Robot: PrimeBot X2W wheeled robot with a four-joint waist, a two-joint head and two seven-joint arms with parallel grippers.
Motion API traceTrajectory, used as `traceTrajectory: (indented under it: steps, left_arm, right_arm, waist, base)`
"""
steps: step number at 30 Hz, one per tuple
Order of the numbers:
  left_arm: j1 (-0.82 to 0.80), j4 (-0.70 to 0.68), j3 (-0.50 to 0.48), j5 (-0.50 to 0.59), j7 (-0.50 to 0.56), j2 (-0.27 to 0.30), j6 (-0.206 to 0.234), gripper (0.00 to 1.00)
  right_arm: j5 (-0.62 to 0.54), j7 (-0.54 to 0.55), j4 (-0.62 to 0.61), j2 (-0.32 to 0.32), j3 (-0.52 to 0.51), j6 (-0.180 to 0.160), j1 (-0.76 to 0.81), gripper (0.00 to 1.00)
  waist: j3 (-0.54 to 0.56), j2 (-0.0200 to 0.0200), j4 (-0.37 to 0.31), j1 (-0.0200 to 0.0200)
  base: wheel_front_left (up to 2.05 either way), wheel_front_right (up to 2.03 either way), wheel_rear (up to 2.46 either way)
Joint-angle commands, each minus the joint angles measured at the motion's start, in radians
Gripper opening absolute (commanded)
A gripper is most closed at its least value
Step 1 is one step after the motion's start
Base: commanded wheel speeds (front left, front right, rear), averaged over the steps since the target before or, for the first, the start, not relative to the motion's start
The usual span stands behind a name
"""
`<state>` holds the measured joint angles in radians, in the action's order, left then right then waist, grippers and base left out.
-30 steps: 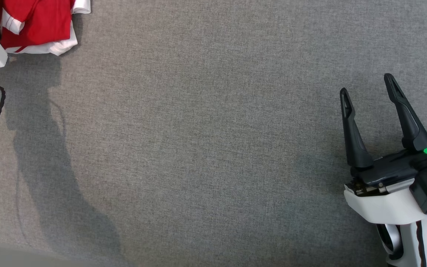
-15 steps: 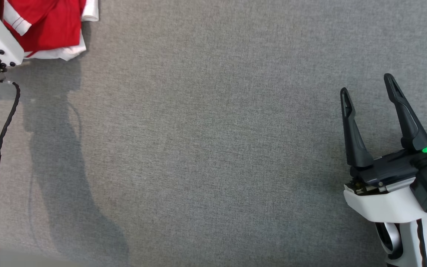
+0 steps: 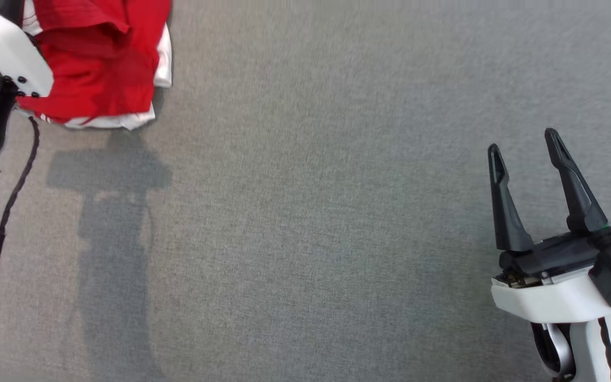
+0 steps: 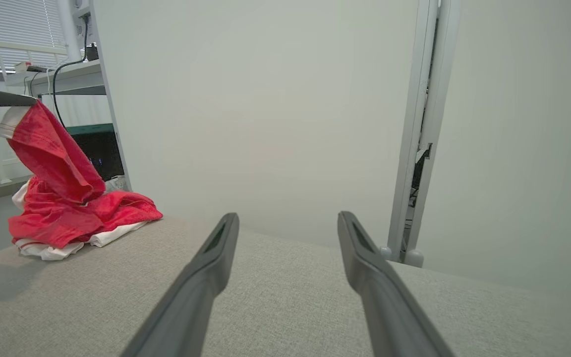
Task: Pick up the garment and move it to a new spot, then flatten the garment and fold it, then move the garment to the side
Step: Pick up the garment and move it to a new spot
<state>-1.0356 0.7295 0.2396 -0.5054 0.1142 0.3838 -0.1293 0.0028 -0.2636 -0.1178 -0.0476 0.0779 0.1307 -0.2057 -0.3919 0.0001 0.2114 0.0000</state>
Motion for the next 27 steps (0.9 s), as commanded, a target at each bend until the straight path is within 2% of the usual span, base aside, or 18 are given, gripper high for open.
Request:
traceTrajectory:
  steps: [1, 8, 12, 19, 23, 27]
  left_arm:
    - [0.02, -0.036, 0.024, -0.012, -0.003, -0.002, 0.0, 0.0]
    - [0.035, -0.167, 0.11, -0.014, 0.027, -0.016, 0.0, 0.0]
    - [0.043, -0.263, 0.161, -0.005, 0.068, -0.052, 0.003, 0.0]
    - [0.116, -0.361, 0.251, -0.014, 0.093, -0.179, 0.034, 0.0]
    - [0.182, -0.333, 0.286, -0.043, 0.05, -0.273, 0.047, 0.0]
    - [0.227, -0.274, 0.327, -0.083, -0.017, -0.321, 0.072, 0.0]
  right_arm:
    - [0.02, -0.001, 0.009, -0.005, -0.011, 0.0, 0.02, 1.0]
    - [0.05, -0.001, 0.02, -0.005, -0.045, 0.0, 0.053, 1.0]
    - [0.059, -0.001, 0.018, -0.005, -0.075, 0.0, 0.069, 1.0]
    - [0.079, -0.001, 0.021, -0.005, -0.088, 0.0, 0.073, 1.0]
    - [0.09, -0.001, 0.03, -0.005, -0.085, 0.0, 0.061, 1.0]
    - [0.095, -0.001, 0.041, -0.005, -0.078, 0.0, 0.049, 1.0]
  waist:
    - [0.086, -0.0001, -0.032, 0.0]
    - [0.178, -0.0001, -0.07, 0.0]
    - [0.208, -0.0001, -0.1, 0.0]
    - [0.209, -0.0001, -0.17, 0.0]
    - [0.198, -0.0001, -0.221, 0.0]
    - [0.188, -0.0001, -0.28, 0.0]
  base:
    - [0.0, 0.0, 0.0]
    - [0.0, 0.0, 0.0]
    - [0.0, 0.0, 0.0]
    - [0.0, 0.0, 0.0]
    - [0.0, 0.0, 0.0]
    - [0.0, 0.0, 0.0]
